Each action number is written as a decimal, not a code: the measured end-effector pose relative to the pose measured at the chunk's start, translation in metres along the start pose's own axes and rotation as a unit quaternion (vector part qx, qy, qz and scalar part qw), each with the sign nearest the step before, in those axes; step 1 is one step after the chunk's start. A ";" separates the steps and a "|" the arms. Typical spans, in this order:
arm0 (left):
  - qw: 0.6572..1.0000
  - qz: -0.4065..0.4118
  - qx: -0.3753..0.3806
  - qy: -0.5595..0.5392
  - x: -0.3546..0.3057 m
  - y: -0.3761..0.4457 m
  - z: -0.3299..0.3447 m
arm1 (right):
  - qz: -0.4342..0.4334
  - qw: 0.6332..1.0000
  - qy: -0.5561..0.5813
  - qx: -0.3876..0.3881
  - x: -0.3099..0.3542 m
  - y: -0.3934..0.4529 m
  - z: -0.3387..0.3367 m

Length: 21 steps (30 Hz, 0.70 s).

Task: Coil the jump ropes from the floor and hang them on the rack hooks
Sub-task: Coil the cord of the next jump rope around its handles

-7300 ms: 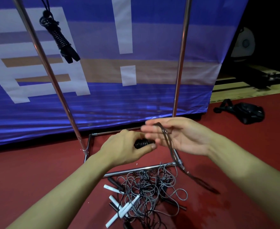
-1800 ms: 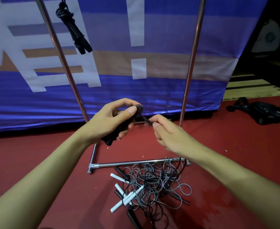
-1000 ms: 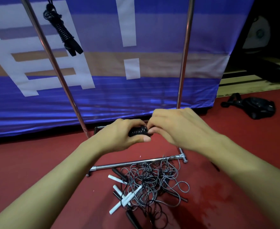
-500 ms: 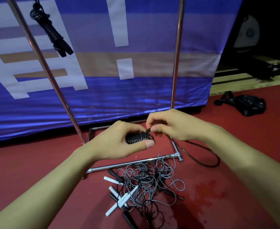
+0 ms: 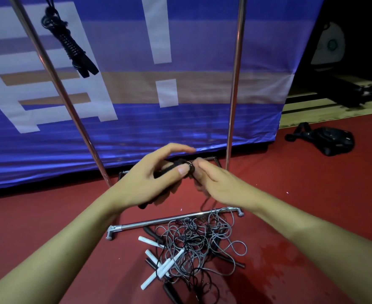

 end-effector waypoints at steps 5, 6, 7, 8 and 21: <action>0.993 -0.065 -0.101 0.011 0.021 0.002 -0.020 | -0.018 0.999 -0.049 0.007 0.003 -0.005 -0.003; 0.991 -0.077 -0.111 0.013 0.027 0.002 -0.022 | -0.024 0.997 -0.076 0.009 0.005 -0.005 -0.004; 0.989 -0.086 -0.119 0.012 0.033 0.001 -0.023 | -0.024 0.994 -0.105 0.012 0.005 -0.005 -0.004; 0.987 -0.096 -0.125 0.010 0.038 0.001 -0.023 | -0.020 0.991 -0.132 0.019 0.006 -0.004 -0.003; 0.969 -0.148 -0.163 0.115 0.065 0.009 -0.023 | 0.065 0.978 -0.179 0.091 0.043 -0.012 0.001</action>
Point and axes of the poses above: each hand's wrist, its own y-axis towards the middle knuckle, its own z-axis out of the palm, x = y × z, the point moved 2 cm from there along y, towards the middle knuckle, and after that the axes turned 13 degrees about x, right-handed, at the moved point
